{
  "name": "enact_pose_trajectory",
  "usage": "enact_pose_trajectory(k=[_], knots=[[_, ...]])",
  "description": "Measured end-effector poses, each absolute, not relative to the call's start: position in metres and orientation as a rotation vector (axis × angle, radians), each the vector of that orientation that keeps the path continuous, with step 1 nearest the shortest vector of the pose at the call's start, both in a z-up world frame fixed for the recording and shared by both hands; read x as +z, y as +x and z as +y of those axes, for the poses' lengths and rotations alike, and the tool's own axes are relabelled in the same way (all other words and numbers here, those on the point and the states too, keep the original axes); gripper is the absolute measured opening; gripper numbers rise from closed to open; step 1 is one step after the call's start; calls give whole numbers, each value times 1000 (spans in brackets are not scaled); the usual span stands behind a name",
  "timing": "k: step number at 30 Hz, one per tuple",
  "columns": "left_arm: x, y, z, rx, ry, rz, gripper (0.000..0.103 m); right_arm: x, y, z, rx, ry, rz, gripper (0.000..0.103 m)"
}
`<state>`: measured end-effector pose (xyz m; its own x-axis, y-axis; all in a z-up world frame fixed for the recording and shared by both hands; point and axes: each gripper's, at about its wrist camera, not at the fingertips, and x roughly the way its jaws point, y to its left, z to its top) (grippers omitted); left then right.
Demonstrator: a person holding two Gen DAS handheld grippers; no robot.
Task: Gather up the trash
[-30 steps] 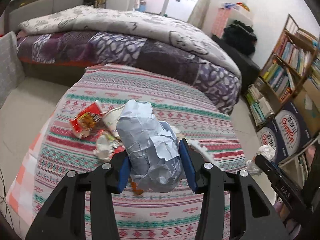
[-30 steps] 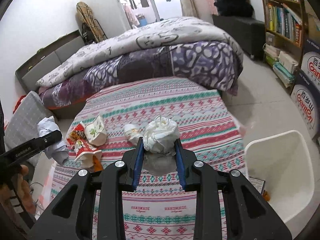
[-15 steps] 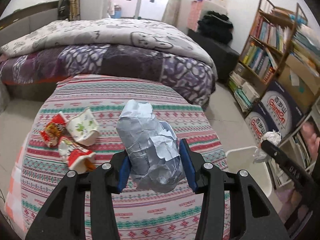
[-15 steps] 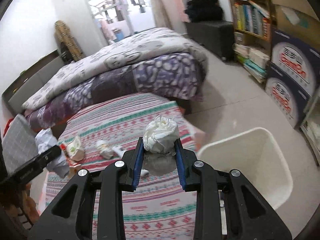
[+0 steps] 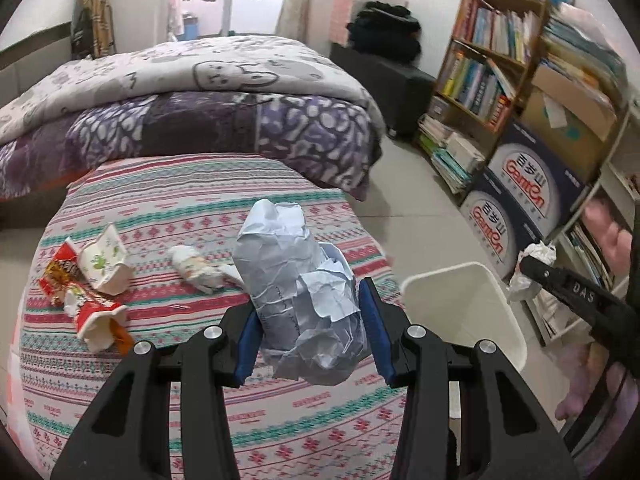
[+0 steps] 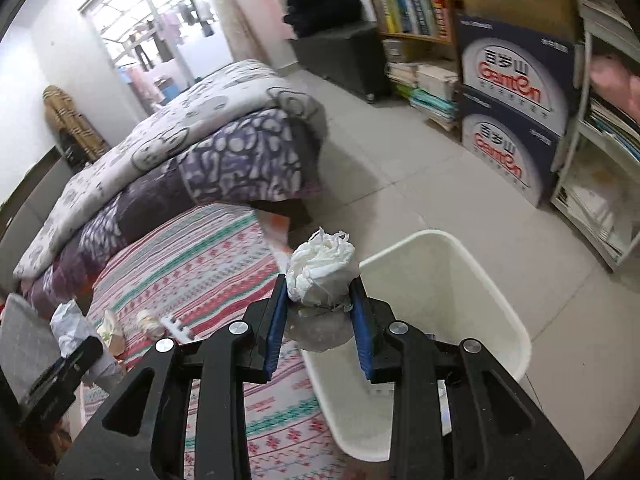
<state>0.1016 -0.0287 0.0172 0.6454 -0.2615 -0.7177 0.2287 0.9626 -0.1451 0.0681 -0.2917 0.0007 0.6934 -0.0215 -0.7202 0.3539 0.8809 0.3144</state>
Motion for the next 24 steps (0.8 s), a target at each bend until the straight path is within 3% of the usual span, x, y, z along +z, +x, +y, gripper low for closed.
enact_pose_trajectory(k=[5,7,9,15,19,24], knots=[[13,98,-55,-332,-22,838,46,-2,62,-310,-267,483,790,32],[10,97,-67,-357,-15,847,46,-2,58,-318,-287,498,786,40],[8,96,-77,-374,-8,855,46,-1,53,-326,-314,510,773,56],[-1,92,-107,-425,10,884,46,0,37,-352,-407,554,731,81],[-12,93,-130,-462,14,924,46,-2,28,-369,-438,610,718,90],[-23,89,-157,-512,33,966,46,-2,18,-386,-473,664,699,93]])
